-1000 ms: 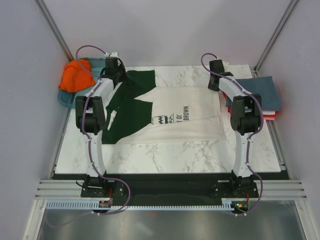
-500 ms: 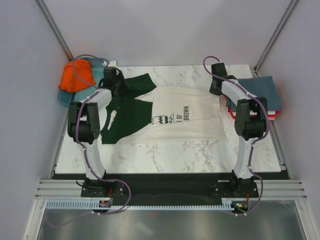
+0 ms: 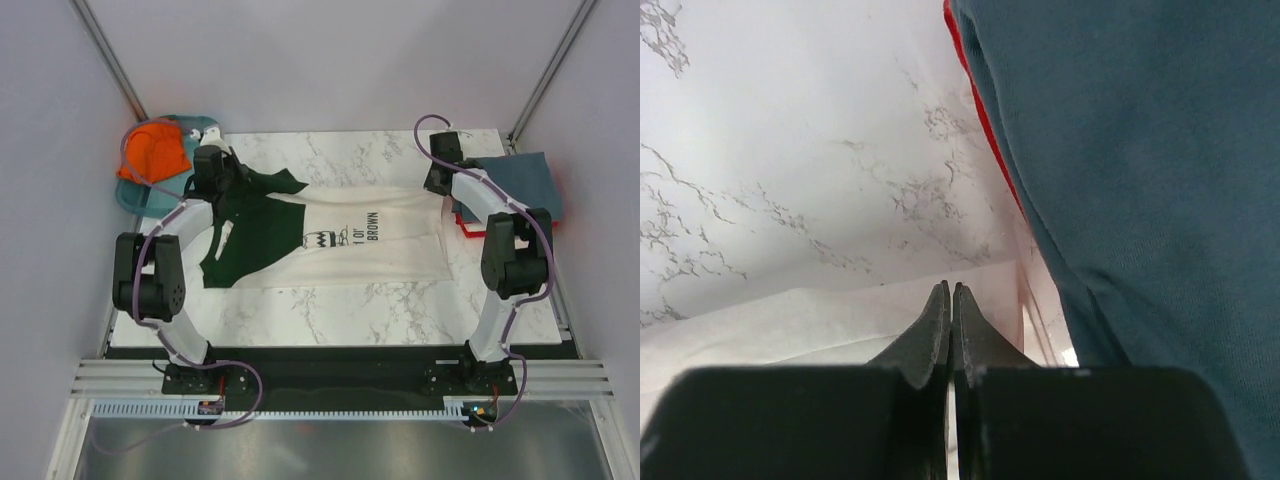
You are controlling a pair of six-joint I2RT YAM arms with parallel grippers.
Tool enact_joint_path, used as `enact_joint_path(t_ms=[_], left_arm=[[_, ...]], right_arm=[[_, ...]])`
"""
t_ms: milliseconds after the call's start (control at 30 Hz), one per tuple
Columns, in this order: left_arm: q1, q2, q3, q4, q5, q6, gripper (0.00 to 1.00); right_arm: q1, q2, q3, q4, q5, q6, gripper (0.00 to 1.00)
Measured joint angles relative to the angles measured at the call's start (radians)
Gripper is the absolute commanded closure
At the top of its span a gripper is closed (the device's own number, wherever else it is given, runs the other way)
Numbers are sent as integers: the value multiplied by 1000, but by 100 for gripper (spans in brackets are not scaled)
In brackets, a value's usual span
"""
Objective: Fold and stack the t-shirts
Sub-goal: Fold the tshirt
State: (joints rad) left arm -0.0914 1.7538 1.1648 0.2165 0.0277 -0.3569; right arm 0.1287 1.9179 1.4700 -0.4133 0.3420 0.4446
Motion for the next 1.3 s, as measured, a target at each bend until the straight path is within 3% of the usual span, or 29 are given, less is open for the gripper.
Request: enact_joint_path(t_ms=[500,1300], left_arm=[[-59,-306,-256,25,-78,6,98],[-81,-605,-606,2,-203,14,98]], right_arm=[[0,-15,-56,10,36,50,100],[1,-169,-366,155,64,185,100]])
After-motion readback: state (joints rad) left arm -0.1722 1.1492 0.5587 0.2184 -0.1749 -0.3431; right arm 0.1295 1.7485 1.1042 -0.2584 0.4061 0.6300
